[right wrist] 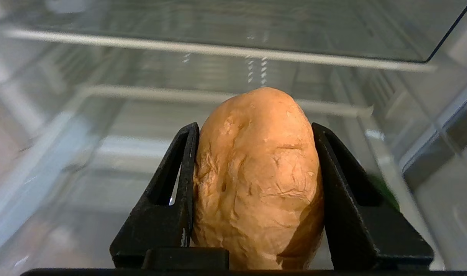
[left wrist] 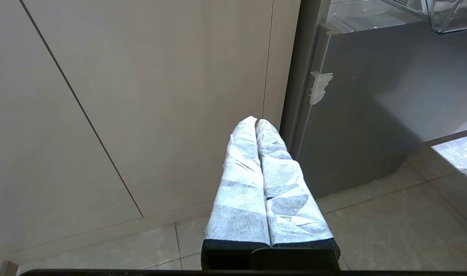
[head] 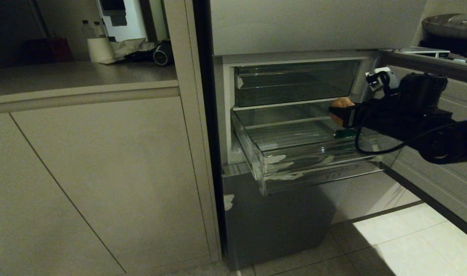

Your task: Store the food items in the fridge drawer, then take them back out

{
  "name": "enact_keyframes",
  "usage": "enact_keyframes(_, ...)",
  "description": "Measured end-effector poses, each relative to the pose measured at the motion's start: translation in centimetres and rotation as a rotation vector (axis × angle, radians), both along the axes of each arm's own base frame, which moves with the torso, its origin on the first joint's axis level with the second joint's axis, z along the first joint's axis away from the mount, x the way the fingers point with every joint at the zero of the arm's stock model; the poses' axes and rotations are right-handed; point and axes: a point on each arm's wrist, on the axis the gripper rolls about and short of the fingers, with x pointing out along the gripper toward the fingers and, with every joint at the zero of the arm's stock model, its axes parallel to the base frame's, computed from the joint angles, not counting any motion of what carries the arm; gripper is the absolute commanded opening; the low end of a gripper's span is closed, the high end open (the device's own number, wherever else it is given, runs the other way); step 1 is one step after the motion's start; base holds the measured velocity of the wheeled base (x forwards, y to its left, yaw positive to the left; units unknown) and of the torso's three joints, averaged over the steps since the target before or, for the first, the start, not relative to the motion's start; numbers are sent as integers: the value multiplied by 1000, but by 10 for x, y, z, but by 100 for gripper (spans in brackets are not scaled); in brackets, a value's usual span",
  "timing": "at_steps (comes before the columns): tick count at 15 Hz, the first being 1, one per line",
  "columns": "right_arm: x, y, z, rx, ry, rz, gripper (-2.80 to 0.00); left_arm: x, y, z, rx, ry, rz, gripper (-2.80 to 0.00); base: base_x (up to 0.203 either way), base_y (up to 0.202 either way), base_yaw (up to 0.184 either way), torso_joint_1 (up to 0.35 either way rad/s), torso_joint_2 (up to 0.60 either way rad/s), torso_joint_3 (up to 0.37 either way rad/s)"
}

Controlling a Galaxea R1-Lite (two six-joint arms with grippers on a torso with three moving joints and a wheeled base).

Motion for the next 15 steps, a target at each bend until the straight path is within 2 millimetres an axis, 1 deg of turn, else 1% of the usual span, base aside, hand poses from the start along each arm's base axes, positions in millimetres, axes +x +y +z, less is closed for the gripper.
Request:
enact_keyframes(1, 11, 0, -2, -1, -7, -10, -280, 0, 0, 0, 0, 0, 0, -280, 0, 0, 0, 0, 0, 0)
enact_keyframes(2, 21, 1, -5, 0, -13, -15, 0, 0, 0, 0, 0, 0, 0, -280, 0, 0, 0, 0, 0, 0)
enact_keyframes(3, 30, 1, -9, -3, -14, -17, 0, 0, 0, 0, 0, 0, 0, -280, 0, 0, 0, 0, 0, 0)
enact_keyframes(6, 46, 1, -18, -1, -14, -20, 0, 0, 0, 0, 0, 0, 0, -280, 0, 0, 0, 0, 0, 0)
enact_keyframes(9, 55, -2, -22, 4, -10, -30, 0, 0, 0, 0, 0, 0, 0, -280, 0, 0, 0, 0, 0, 0)
enact_keyframes(11, 53, -3, -21, 6, -7, -32, 0, 0, 0, 0, 0, 0, 0, -280, 0, 0, 0, 0, 0, 0)
enact_keyframes(13, 37, -1, -12, 21, -1, -27, 0, 0, 0, 0, 0, 0, 0, -280, 0, 0, 0, 0, 0, 0)
enact_keyframes(14, 22, 0, -3, 38, -2, -21, -280, 0, 0, 0, 0, 0, 0, -280, 0, 0, 0, 0, 0, 0)
enact_keyframes(15, 5, 1, 5, 56, 2, -17, -280, 0, 0, 0, 0, 0, 0, -280, 0, 0, 0, 0, 0, 0)
